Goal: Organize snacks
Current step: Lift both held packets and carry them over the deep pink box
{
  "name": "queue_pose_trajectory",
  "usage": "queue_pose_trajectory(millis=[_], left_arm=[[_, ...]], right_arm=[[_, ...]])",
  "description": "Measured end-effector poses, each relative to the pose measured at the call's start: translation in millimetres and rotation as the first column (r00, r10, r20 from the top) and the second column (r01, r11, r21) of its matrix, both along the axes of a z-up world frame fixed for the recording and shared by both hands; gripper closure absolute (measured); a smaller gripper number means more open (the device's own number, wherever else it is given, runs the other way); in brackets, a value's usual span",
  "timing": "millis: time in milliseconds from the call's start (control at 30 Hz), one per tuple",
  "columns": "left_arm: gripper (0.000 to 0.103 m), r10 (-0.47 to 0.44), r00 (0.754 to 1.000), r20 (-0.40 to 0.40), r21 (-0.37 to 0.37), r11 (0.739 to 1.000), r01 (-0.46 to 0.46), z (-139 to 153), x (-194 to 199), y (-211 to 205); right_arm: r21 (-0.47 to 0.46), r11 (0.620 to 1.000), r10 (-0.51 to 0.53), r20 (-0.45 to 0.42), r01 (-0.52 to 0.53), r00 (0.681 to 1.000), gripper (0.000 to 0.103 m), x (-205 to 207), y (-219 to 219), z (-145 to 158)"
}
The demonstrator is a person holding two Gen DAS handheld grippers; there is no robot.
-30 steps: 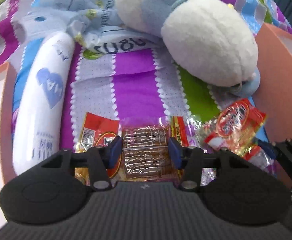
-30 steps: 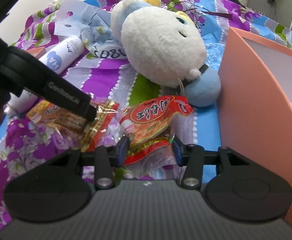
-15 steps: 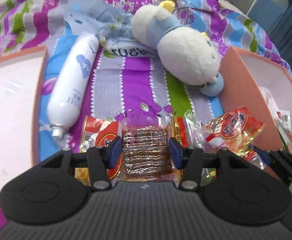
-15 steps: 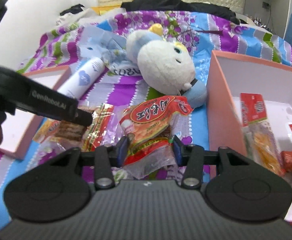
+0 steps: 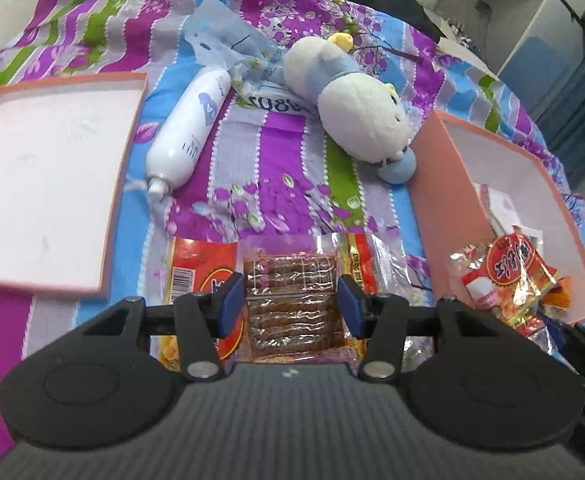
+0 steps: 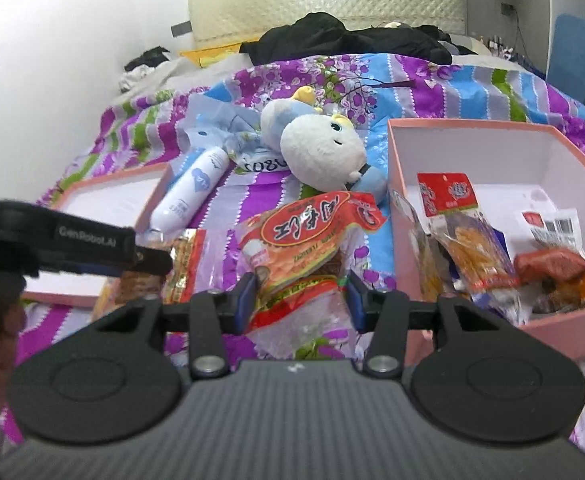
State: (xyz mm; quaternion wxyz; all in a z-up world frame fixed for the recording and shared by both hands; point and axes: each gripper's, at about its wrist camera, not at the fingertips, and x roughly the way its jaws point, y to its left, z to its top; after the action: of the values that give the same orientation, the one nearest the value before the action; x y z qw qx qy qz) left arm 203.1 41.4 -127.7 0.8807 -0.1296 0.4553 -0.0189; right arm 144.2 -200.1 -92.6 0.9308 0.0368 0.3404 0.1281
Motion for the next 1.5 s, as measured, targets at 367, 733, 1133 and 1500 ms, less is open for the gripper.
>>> queue_pose_trajectory(millis=[367,733,1133,1500], left_arm=[[0.047,0.009,0.997,0.071,-0.089,0.996,-0.003,51.2,-34.0,-20.2],[0.046,-0.096,0.970,0.223,-0.102,0.987,0.121,130.3,-18.4,-76.3],[0.046,-0.247,0.936,0.253,-0.089,0.957,0.276,153.1,33.7,-168.2],[0.046,-0.341,0.931,0.131,-0.080,0.932,0.353,90.4,97.1,-235.8]], right_arm=[[0.014,0.998,-0.067,0.063,0.067,0.996,0.054,-34.9,-37.1,36.8],[0.029,0.990,-0.138,0.196,0.135,0.971,0.054,-38.1,-76.2,92.5],[0.048,0.967,-0.254,0.211,0.249,0.944,0.054,-12.9,-136.3,96.6],[0.023,0.947,-0.321,0.101,0.320,0.942,0.053,33.5,-185.0,49.0]])
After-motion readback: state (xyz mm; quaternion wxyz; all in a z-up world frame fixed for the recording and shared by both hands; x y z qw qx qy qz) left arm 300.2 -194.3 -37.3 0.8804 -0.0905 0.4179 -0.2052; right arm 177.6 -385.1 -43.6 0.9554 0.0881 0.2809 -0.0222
